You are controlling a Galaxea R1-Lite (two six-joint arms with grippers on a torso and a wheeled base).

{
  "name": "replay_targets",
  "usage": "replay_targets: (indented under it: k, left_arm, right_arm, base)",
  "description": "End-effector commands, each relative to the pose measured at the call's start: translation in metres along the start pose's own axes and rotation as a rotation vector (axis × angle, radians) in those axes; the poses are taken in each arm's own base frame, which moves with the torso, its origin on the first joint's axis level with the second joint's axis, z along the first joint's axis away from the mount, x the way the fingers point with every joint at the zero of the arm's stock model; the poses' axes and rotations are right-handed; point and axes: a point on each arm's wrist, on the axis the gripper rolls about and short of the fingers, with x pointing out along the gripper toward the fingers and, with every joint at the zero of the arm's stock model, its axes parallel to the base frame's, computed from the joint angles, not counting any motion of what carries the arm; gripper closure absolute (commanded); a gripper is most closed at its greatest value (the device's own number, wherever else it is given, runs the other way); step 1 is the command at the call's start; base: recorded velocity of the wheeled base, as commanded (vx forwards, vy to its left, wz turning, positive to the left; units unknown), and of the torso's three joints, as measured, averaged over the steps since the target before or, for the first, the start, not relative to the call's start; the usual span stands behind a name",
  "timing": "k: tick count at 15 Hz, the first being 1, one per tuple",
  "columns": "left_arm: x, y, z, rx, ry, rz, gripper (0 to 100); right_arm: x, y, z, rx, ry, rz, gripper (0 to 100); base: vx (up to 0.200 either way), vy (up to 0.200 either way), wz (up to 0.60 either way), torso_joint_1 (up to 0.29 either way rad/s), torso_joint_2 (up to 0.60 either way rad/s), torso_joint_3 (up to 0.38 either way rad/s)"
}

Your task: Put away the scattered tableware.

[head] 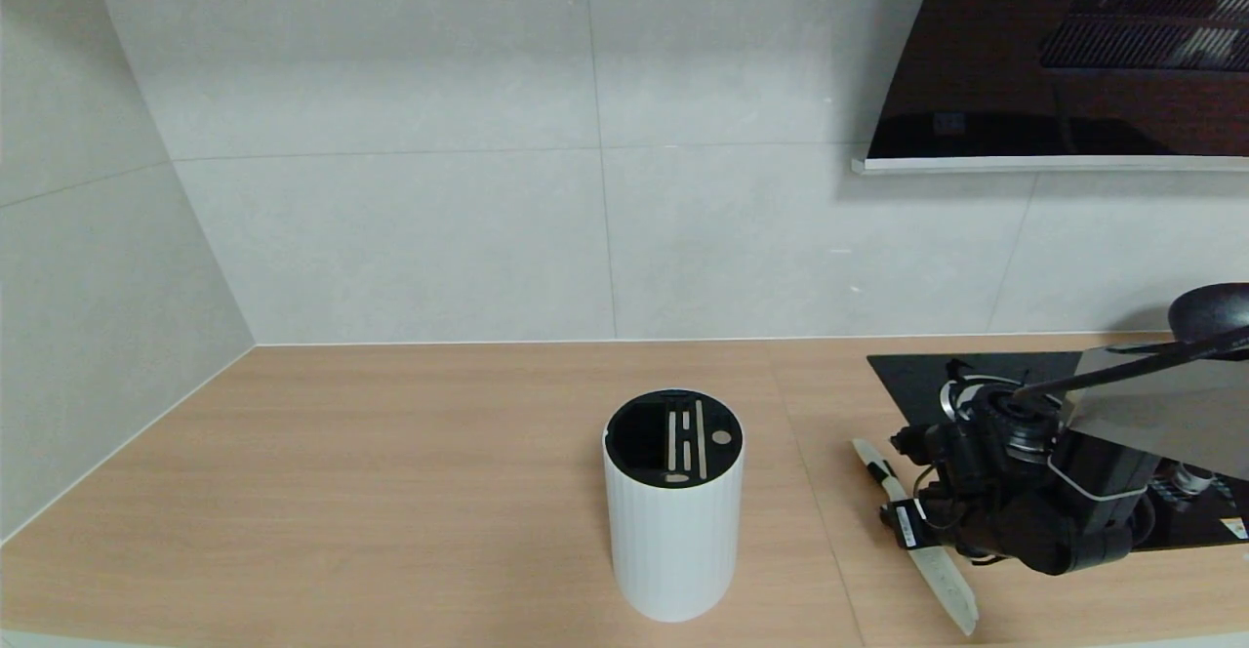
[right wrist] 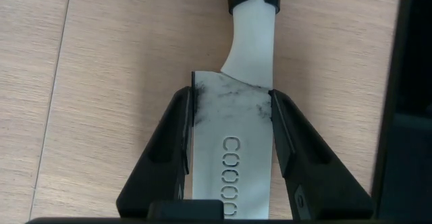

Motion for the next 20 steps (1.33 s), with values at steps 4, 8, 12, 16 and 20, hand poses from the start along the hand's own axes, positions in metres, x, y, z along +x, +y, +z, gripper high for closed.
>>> replay_targets:
  k: [4, 8, 12, 16, 20]
  left_arm:
    - [0.000, 0.000, 0.000, 0.000, 0.000, 0.000, 0]
    - [0.000, 0.000, 0.000, 0.003, 0.000, 0.000, 0]
    - [0.000, 0.000, 0.000, 0.021, -0.002, -0.003, 0]
    - [-0.007, -0.006, 0.045, 0.039, -0.030, -0.318, 0]
    - [0.057, -0.009, 0.151, -0.021, 0.149, -0.596, 0]
  right_arm:
    - [-0.057, 0.007, 0.038, 0.011, -0.160, 0.021, 100]
    - [-0.121, 0.025, 0.065, 0.032, -0.330, 0.083, 100]
    - [-0.183, 0.044, 0.074, -0.005, -0.482, 0.152, 100]
    - [-0.225, 0.055, 0.110, -0.013, -0.674, 0.204, 100]
    - [-0.265, 0.095, 0.145, -0.055, -0.737, 0.308, 100]
  base:
    - [0.000, 0.000, 0.00, 0.000, 0.00, 0.000]
    - [0.000, 0.000, 0.00, 0.000, 0.00, 0.000]
    - [0.000, 0.000, 0.00, 0.000, 0.00, 0.000]
    - [0.000, 0.000, 0.00, 0.000, 0.00, 0.000]
    - [0.000, 0.000, 0.00, 0.000, 0.00, 0.000]
